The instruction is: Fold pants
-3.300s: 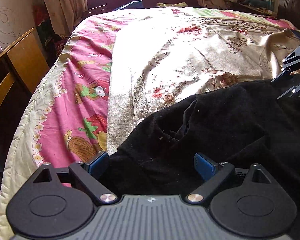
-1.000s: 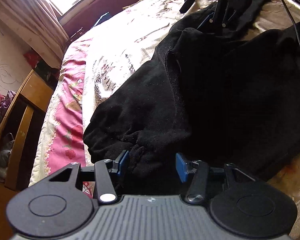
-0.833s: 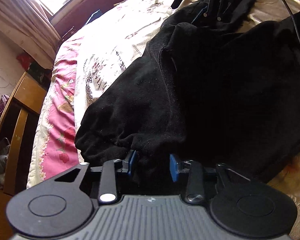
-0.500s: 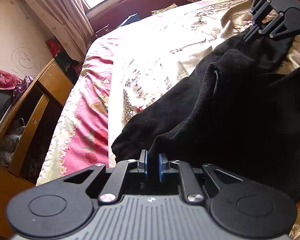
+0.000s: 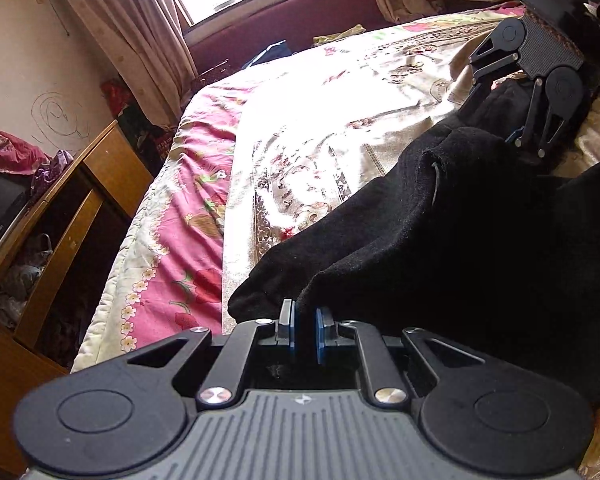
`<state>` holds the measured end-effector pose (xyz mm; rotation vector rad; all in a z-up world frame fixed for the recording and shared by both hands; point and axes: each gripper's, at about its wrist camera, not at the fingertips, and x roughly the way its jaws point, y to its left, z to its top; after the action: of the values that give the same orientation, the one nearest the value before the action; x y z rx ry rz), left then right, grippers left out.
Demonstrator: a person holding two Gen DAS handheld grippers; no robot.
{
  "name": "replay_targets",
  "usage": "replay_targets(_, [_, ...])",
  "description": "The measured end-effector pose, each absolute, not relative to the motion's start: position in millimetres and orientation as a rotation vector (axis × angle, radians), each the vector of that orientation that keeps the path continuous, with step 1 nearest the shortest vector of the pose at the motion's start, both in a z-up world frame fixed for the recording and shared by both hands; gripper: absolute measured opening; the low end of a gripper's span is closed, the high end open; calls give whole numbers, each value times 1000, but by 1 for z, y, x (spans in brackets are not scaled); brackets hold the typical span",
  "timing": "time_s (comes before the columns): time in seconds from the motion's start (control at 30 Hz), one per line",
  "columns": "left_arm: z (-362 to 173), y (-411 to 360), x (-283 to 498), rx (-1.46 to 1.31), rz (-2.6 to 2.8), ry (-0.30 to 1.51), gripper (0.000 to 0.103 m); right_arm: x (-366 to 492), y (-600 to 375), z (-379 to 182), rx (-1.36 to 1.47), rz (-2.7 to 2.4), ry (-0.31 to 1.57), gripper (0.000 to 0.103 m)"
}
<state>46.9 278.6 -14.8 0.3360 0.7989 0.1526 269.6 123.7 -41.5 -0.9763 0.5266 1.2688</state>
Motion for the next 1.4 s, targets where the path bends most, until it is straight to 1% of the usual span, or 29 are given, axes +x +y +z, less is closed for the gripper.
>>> replay_targets(0.13, [-17,279,47,328,143,802,27,265,110,-17,-959,1370,545,64])
replay_targets(0.2, [-19,280,49,324,144,802,27,269,108,-8,-927,1369,523,64])
replay_targets(0.3, [-20,280,50,316,146,804,27,278,120,-21,-978,1325,512,64])
replay_targets(0.37, [-21,280,51,308,147,805,27,281,131,-38,-1019,1340,545,61])
replay_targets(0.4, [-21,280,52,306,144,808,27,282,139,-51,-1044,1345,565,54])
replay_targets(0.43, [-23,279,52,306,139,811,27,282,143,-58,-1060,1338,579,36])
replay_targets(0.47, [-24,279,52,309,135,813,27,281,145,-66,-1064,1305,606,23])
replay_targets(0.5, [-26,278,52,315,136,815,27,281,145,-68,-1050,1278,617,0])
replay_targets(0.53, [-27,278,51,326,141,817,27,280,143,-66,-1032,1262,615,2])
replay_targets(0.63, [-27,285,52,313,157,805,27,274,127,-47,-978,1219,615,1])
replay_targets(0.77, [-17,291,52,334,203,743,27,253,107,1,-870,1165,634,1])
replay_targets(0.87, [-1,297,45,350,234,680,27,220,91,37,-800,1198,650,1])
replay_targets(0.93, [9,303,35,355,273,638,27,192,85,53,-776,1242,657,1])
replay_targets(1.0, [14,312,23,336,301,614,27,162,82,58,-725,1297,710,1])
replay_targets(1.07, [8,317,9,308,313,620,27,134,82,45,-716,1348,768,1])
replay_targets(1.13, [-8,317,-4,294,311,657,27,117,83,17,-718,1358,837,1])
replay_targets(1.2, [-35,314,-14,297,302,719,27,108,86,-27,-679,1331,973,1])
replay_targets(1.27, [-62,307,-20,329,315,768,27,95,95,-63,-676,1297,1045,1])
replay_targets(1.33, [-73,300,-24,375,333,773,27,80,101,-79,-646,1314,1098,1])
replay_targets(1.4, [-69,298,-28,377,340,754,27,61,104,-74,-673,1365,1053,1])
